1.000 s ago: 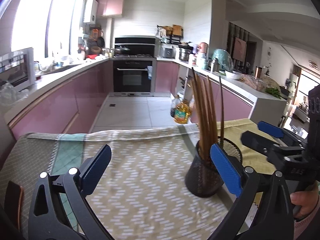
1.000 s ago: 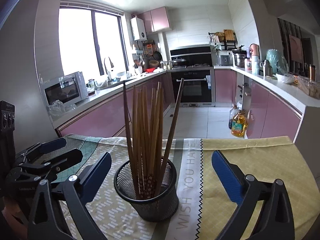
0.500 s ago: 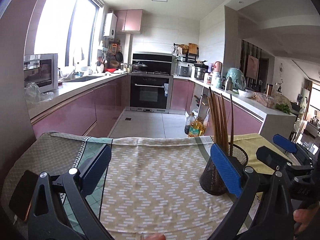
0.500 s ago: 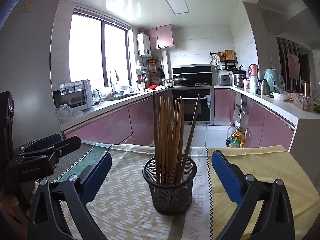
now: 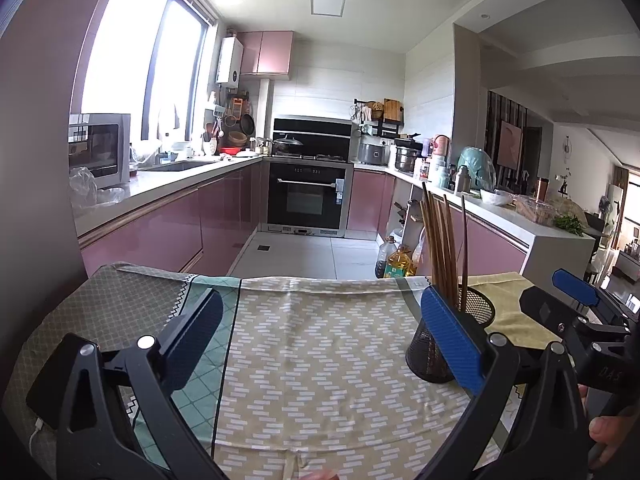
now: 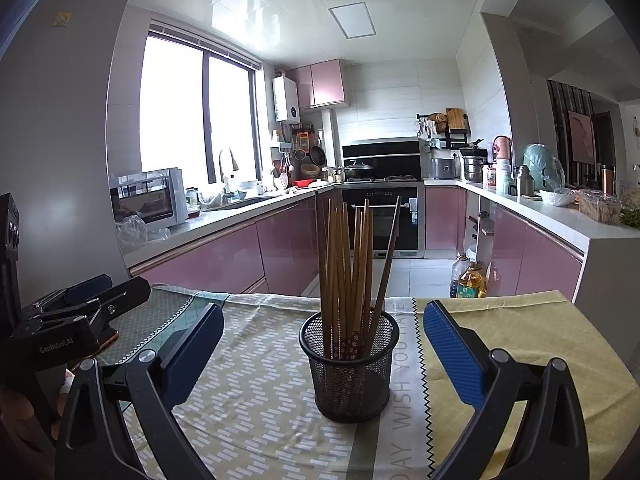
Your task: Organize utensils
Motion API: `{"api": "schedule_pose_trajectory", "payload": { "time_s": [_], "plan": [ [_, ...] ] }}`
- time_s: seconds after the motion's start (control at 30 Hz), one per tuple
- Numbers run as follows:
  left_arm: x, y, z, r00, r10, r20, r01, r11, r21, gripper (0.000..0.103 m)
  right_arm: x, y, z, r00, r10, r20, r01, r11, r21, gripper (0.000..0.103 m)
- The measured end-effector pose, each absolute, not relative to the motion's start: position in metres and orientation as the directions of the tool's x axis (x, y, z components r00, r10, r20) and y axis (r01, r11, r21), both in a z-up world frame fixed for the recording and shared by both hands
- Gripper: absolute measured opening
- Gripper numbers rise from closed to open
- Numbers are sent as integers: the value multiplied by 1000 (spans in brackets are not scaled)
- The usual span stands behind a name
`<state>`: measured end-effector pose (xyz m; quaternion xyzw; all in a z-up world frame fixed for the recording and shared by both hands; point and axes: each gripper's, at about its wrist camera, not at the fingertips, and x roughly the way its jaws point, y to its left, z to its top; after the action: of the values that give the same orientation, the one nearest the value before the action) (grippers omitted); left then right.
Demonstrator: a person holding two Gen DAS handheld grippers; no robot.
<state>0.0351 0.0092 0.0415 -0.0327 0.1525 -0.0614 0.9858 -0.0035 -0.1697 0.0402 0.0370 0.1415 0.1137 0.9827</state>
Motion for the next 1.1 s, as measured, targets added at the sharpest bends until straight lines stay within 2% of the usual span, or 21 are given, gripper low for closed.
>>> {"api": "schedule_pose_trajectory", "payload": {
  "time_s": [1.1],
  "plan": [
    [25, 4, 43, 947, -137, -292, 123, 990, -68, 98, -11, -170, 39, 935, 222, -276, -197, 973, 116, 97]
  ]
}}
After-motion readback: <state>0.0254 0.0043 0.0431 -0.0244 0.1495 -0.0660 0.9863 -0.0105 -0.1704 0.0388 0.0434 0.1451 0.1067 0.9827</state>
